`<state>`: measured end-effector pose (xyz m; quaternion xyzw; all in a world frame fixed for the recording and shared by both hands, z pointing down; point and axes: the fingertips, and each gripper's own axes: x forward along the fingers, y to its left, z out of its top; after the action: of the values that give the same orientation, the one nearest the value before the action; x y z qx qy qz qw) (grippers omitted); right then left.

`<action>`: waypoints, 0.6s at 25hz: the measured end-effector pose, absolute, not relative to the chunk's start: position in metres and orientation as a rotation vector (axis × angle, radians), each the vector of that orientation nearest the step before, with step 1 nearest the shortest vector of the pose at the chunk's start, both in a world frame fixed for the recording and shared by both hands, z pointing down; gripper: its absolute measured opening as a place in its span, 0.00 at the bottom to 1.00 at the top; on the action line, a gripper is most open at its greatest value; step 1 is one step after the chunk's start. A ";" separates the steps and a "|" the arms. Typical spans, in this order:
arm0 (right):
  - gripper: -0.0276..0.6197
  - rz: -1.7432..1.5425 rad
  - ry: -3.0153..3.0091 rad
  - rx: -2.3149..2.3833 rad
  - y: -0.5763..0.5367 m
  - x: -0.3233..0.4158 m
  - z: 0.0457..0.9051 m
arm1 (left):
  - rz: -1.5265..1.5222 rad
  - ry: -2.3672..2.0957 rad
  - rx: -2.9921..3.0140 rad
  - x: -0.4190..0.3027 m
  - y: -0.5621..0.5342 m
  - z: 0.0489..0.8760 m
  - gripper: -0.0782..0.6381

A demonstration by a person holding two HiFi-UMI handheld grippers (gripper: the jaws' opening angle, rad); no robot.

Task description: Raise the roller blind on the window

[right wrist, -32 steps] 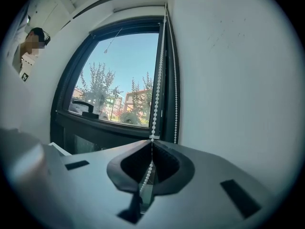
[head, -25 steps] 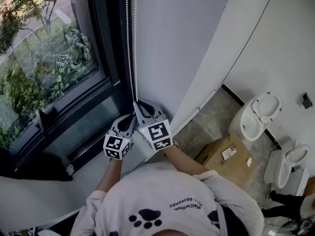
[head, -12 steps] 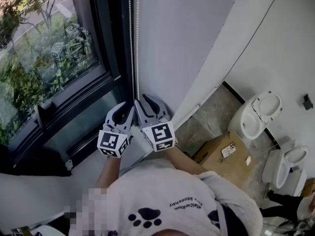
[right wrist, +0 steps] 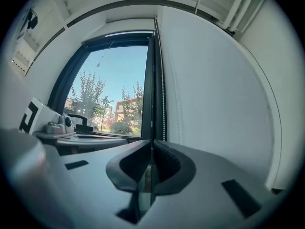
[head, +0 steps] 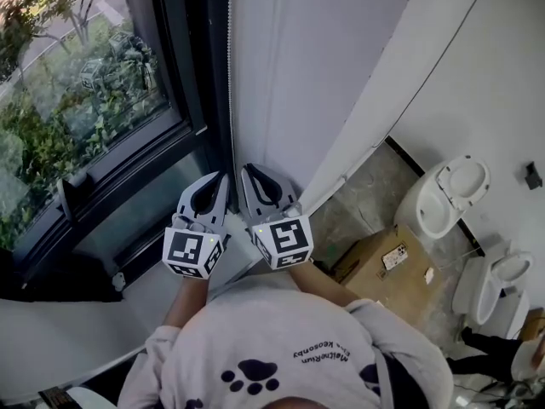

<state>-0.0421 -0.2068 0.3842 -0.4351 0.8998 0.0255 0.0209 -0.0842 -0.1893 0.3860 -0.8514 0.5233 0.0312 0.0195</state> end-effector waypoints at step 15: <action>0.06 0.087 2.747 -1.372 -0.175 -0.019 0.364 | 0.067 1.726 -2.535 -0.089 -0.160 0.365 0.12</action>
<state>-0.0186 -0.1746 0.3637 -0.4464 0.8937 0.0283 0.0350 -0.0894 -0.1601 0.3647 -0.8257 0.5624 0.0217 0.0371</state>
